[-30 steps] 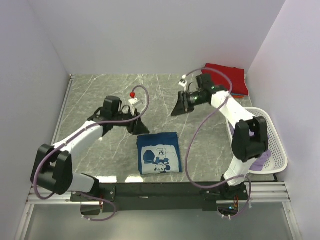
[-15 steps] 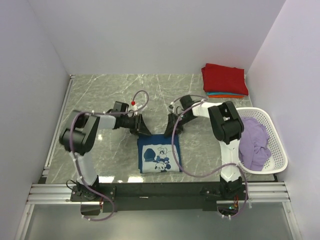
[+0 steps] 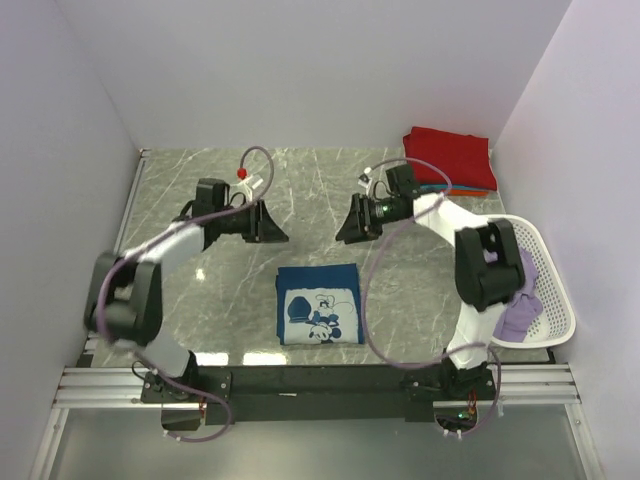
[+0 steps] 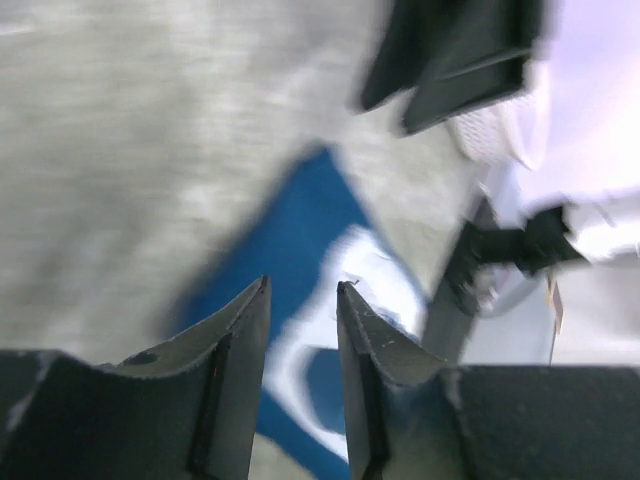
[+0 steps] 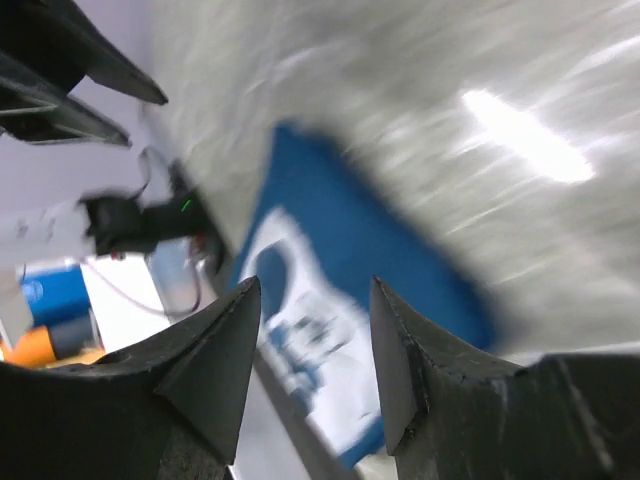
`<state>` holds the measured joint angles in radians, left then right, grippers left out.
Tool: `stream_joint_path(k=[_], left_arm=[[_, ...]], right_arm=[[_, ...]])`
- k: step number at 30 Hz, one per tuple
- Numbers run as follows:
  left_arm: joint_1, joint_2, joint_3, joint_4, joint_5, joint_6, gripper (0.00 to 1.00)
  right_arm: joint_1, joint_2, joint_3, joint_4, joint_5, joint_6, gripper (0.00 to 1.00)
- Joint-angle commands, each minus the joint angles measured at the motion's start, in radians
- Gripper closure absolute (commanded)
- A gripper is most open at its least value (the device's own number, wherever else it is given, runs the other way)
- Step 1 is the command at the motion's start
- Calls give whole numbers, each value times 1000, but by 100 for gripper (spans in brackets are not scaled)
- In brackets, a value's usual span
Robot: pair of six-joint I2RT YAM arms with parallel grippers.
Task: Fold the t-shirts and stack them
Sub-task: Fold the tshirt
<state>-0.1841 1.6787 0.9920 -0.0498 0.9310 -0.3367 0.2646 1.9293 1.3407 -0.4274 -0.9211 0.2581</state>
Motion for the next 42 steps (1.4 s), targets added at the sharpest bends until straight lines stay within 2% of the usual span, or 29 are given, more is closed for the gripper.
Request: stream_joint_path(k=[1,2,5,8,9,12,15,18,22,25,27,30,34,36,38,42], left_arm=[[-83,-175,-108,28,75,-36,61],[-112,-192,-180,43,80,-68,60],[-218,-208,-306,230,83,-220,57],[-255,-157,-317,284,60,-257,52],[-252,-84,-300,268,66,-243,53],[-210,31,-233,156,42,-177,55],[-125,214,-191,143,32,-174,56],[-48,294,-104,137,28,-134,57],[-5,317,26,91,29,-75,57],[-5,256,82,64,84,-48,55],[-15,161,50,102,138,-96,53],[-61,22,-50,174,170,-179,52],[-156,-79,-194,285,151,-286,55],[-202,-70,-269,321,137,-329,58],[-216,-27,-306,305,118,-300,62],[-135,189,-271,237,83,-220,66]], right_arm=[[71,-167,-170,67,-116,44,45],[90,-180,-207,85,-130,50,45],[168,-191,-310,142,-151,59,46],[183,-113,-302,124,-150,44,47],[177,-43,-284,98,-148,26,48],[136,98,-207,27,-113,-10,51],[75,181,-157,19,-62,6,51],[20,209,-88,27,-6,12,51],[-11,253,108,-34,42,-29,51],[-11,218,152,-66,12,-39,52],[-8,137,124,-45,-50,-4,51],[27,4,-15,33,-119,64,51],[131,-79,-191,88,-166,105,56],[195,-72,-225,113,-168,116,59],[217,-23,-253,128,-156,116,61],[179,143,-212,73,-131,72,64]])
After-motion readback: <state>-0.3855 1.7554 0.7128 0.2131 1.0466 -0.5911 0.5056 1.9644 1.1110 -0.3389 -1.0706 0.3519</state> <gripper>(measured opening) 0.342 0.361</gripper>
